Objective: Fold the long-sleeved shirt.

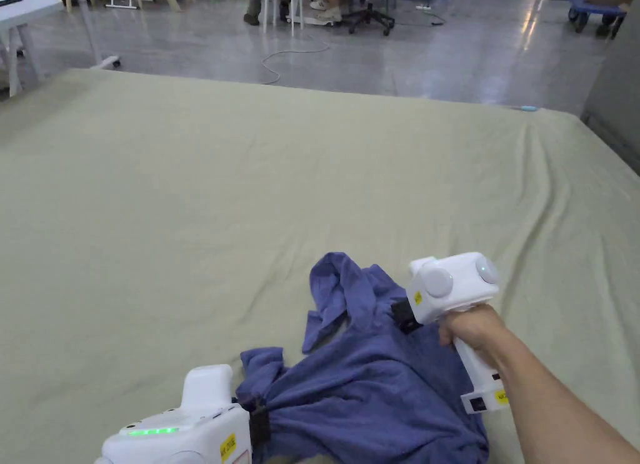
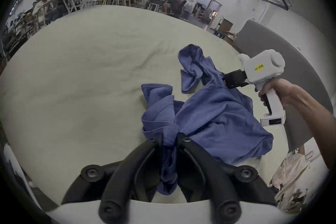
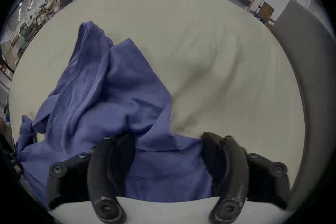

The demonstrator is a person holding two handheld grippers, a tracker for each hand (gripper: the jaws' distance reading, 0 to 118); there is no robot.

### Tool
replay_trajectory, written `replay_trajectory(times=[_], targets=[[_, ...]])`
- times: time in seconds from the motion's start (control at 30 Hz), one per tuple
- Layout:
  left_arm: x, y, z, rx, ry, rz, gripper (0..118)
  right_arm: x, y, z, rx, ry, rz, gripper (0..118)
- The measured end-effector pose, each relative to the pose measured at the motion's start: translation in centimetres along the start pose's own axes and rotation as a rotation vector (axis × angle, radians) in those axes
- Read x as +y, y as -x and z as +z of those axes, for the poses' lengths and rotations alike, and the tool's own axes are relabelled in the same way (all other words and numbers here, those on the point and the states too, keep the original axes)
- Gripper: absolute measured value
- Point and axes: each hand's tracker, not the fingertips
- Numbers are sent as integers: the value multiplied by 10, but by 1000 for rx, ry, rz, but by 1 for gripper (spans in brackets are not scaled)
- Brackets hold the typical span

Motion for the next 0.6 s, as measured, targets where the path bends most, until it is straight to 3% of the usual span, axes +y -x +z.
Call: replay_trajectory(times=[0.03, 0.13, 0.23, 0.37, 0.6], targets=[[1, -1, -2, 3, 0, 0, 11, -2, 1, 9, 44, -26, 13, 0], [14, 1, 1, -37, -48, 46, 11, -3, -2, 21, -18, -65, 32, 0], [46, 2, 1, -32, -86, 29, 8, -5, -28, 69, -8, -197, -40, 0], [117, -12, 31, -46, -218, -5, 6, -3, -56, 171, -101, -364, -59, 0], [269, -64, 87, -115, -441, -134, 3, 44, -101, 313, -148, -664, -134, 0]])
